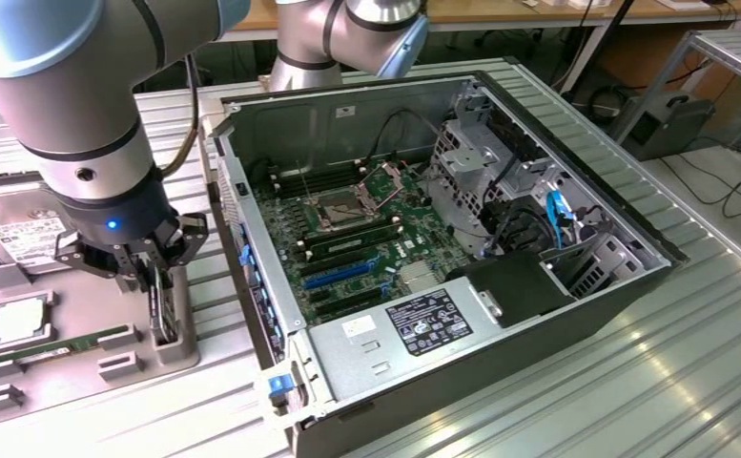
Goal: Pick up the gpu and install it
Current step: 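Pick up the gpu and move the gpu toward the slot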
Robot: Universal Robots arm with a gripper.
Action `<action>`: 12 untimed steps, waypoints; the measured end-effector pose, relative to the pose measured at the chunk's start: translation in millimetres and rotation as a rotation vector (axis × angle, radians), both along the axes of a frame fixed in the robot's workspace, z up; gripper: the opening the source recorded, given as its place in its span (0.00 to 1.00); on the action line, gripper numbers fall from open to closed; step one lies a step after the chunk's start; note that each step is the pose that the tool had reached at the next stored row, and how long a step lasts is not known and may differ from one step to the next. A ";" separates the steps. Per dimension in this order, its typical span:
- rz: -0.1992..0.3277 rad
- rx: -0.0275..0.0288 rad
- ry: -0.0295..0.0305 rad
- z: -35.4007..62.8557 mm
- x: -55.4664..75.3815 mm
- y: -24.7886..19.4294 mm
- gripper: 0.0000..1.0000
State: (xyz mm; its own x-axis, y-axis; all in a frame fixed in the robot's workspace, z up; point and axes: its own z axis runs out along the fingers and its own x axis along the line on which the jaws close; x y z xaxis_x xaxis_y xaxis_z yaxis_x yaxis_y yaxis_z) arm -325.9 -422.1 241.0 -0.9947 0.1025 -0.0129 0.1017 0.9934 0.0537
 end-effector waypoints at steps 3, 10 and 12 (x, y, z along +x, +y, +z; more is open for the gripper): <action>0.025 0.0002 -0.0001 -0.8 0.1 0.1 0.26; 0.150 -0.0001 0.0001 -2.9 0.5 0.0 0.26; 0.175 -0.0003 0.0005 -3.4 0.6 -0.3 0.26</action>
